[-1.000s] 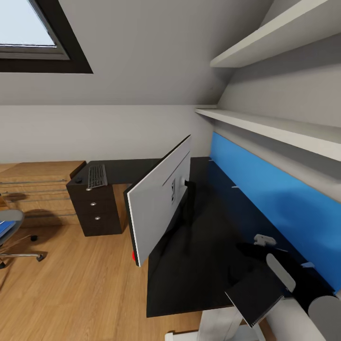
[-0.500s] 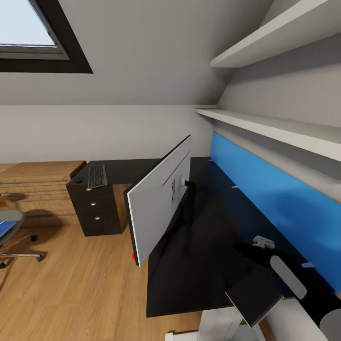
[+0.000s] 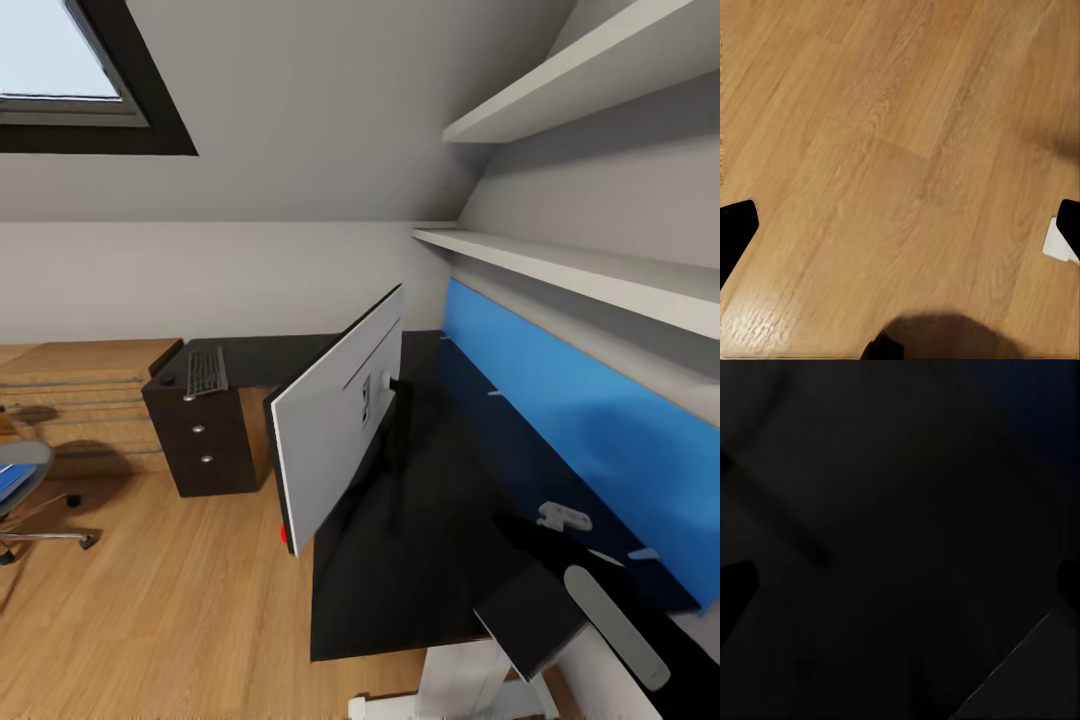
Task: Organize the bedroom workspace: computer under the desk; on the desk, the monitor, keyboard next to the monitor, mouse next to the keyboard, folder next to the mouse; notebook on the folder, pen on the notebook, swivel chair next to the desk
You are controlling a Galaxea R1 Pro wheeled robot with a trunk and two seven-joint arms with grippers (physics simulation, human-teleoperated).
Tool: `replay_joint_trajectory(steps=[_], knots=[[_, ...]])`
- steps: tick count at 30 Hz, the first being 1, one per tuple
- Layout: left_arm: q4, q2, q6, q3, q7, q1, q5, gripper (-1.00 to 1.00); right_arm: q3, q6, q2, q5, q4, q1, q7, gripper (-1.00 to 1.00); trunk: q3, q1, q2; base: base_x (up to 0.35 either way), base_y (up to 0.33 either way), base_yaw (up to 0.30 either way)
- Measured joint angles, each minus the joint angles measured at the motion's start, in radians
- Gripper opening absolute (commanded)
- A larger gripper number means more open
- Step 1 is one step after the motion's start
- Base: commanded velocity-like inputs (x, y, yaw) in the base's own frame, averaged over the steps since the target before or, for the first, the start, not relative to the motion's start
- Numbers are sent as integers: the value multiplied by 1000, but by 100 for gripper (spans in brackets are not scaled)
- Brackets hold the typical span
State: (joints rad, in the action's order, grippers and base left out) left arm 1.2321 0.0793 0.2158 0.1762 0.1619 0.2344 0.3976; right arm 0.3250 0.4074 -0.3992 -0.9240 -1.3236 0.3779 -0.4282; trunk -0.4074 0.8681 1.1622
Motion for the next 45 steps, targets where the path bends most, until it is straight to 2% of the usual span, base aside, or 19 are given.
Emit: replay_joint_trajectory(steps=[9,15,21,26,29,32,33,41,45], knots=[[-17,-2,-9,0,3,0,-1,100,4,-54,4,-6,-38,-8,-16,100,0,0,0,-308,0,0],[-41,-3,-98,0,5,0,1,100,6,-60,9,-8,-36,-11,-17,100,0,0,0,-332,0,0],[-42,-3,-99,0,5,0,0,100,6,-62,9,-8,-35,-11,-16,100,0,0,0,-328,0,0],[-40,-3,-99,0,6,0,1,100,5,-67,11,-13,-27,-11,-12,100,0,0,0,-62,0,0],[-23,-3,-99,0,8,0,4,100,1,-78,37,-53,-24,-11,-9,100,0,0,0,-13,0,0],[-17,-4,-98,1,8,0,5,100,-5,-95,56,-92,-23,-11,-8,100,-9,11,21,-6,0,0],[-15,-4,-98,1,8,0,5,100,-14,-108,63,-120,-23,-11,-8,100,-12,15,28,-3,0,0],[-9,-11,-98,1,9,0,6,100,-73,-134,71,-267,-20,-11,-7,100,-38,46,84,-1,0,0],[-9,-13,-98,0,10,0,5,100,-85,-139,70,-312,6,-13,-3,100,-50,61,112,0,0,0]])
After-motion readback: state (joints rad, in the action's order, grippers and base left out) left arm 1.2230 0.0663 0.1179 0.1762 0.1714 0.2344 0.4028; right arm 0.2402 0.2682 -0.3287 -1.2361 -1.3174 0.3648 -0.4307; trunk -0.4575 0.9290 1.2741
